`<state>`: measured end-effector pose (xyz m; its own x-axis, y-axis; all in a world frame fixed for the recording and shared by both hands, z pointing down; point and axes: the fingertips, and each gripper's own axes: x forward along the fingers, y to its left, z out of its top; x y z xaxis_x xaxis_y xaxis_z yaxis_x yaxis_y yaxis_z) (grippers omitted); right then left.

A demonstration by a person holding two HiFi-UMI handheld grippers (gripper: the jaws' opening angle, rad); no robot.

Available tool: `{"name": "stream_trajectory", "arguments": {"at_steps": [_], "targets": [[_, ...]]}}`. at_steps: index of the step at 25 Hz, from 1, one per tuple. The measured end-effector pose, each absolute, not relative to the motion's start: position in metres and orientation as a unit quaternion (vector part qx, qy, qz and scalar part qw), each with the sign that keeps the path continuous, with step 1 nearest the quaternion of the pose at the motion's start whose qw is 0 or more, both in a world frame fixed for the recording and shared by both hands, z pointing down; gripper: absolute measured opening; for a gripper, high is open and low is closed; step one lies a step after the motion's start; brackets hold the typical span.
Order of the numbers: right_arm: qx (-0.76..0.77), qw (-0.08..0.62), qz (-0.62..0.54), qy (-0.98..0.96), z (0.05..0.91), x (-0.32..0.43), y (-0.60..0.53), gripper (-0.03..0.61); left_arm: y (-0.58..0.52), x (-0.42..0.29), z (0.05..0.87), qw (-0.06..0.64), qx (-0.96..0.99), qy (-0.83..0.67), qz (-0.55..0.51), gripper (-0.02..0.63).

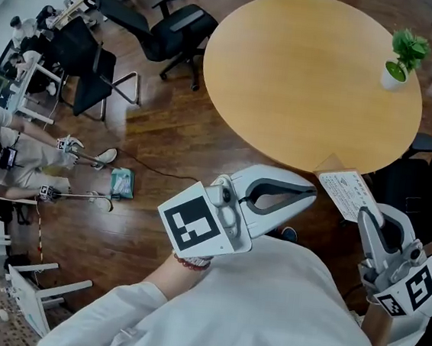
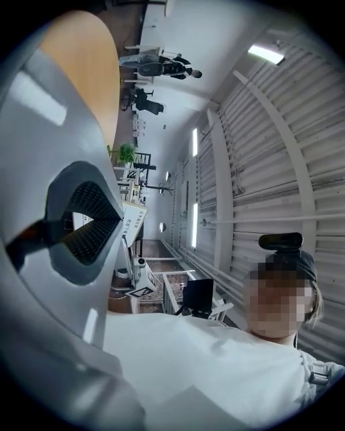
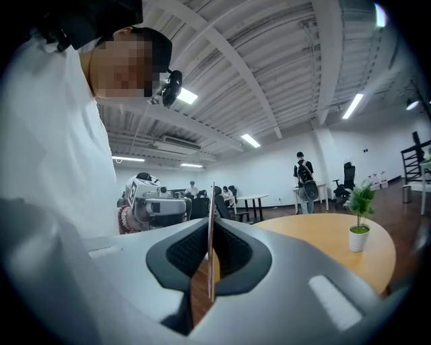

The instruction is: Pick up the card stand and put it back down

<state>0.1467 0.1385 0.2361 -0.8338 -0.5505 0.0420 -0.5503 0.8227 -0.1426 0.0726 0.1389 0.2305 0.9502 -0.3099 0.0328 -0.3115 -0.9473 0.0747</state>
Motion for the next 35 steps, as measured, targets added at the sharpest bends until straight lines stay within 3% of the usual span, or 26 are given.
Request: {"name": "stream_trajectory", "arguments": {"at_steps": [22, 35], "targets": [[-0.311, -0.001, -0.101, 0.945, 0.249, 0.147, 0.132, 0.023, 0.114, 0.062, 0.248, 0.099, 0.982, -0.161, -0.012, -0.009], [-0.362, -0.032, -0.134, 0.922, 0.287, 0.106, 0.089, 0.021, 0.088, -0.029, 0.292, 0.152, 0.969, -0.194, -0.006, -0.009]]}}
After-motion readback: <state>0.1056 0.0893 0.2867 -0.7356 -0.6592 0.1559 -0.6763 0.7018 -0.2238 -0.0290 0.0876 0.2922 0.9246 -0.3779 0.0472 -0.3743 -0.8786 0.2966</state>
